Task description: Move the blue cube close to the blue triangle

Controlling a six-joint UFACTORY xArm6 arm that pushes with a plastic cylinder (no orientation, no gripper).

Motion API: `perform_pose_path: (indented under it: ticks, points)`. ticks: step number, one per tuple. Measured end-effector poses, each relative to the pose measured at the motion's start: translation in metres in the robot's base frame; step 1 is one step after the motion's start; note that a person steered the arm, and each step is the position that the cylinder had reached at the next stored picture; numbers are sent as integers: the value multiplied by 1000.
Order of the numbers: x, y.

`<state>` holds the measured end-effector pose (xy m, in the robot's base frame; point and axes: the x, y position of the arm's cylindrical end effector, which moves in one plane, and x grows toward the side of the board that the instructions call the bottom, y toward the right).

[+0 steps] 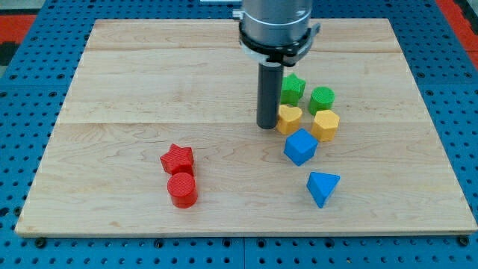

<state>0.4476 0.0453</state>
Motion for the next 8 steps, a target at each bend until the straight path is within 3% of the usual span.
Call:
perform_pose_path:
  ticks: [3, 6, 8]
  points:
    - [69, 16]
    - [48, 23]
    - [101, 40]
